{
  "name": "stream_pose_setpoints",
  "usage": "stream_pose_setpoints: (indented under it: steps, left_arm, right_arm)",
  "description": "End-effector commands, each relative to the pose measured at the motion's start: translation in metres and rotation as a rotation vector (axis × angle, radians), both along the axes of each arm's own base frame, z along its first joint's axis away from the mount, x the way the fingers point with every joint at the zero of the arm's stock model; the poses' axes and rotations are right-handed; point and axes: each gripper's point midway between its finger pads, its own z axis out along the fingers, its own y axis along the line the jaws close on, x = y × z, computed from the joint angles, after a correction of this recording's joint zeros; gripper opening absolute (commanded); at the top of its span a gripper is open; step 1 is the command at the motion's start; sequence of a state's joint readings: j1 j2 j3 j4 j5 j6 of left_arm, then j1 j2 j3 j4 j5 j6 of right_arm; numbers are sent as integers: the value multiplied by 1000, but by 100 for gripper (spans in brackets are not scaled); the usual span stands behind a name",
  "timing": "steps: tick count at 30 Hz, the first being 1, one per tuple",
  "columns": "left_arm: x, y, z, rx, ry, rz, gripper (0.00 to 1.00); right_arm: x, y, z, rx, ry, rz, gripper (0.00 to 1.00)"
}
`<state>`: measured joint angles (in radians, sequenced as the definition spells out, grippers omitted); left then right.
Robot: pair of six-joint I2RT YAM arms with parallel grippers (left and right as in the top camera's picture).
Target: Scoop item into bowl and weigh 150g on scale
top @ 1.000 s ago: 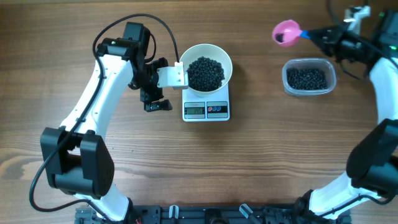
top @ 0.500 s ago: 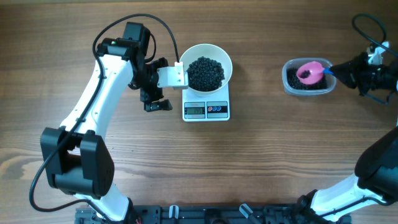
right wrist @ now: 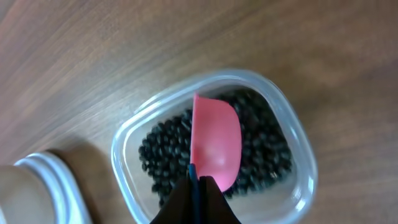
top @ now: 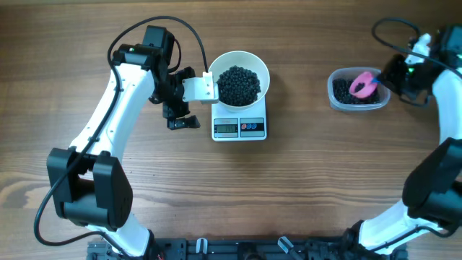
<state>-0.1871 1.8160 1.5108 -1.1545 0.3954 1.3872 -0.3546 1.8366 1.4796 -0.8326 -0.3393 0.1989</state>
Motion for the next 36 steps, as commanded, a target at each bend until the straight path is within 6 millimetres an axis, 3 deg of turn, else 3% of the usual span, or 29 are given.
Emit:
stream_pose_setpoints:
  steps: [1, 6, 13, 20, 27, 36]
  left_arm:
    - [-3, -2, -1, -24, 8, -16, 100]
    - [-3, -2, -1, -24, 7, -16, 100]
    - [-3, -2, -1, -24, 7, -17, 100]
    - [-3, -2, -1, -24, 8, -17, 100]
    - [-3, -2, -1, -24, 7, -16, 100]
    - [-3, -2, -1, -24, 8, -17, 100]
  right_arm:
    - [6, 6, -11, -89, 25, 32, 4]
    - [10, 38, -11, -87, 26, 107, 4]
    - [13, 68, -10, -20, 27, 116, 4]
    - [14, 59, -6, 36, 13, 71, 4]
    - [22, 53, 12, 213, -79, 63, 4]
    - [-6, 34, 1, 239, 33, -2, 4]
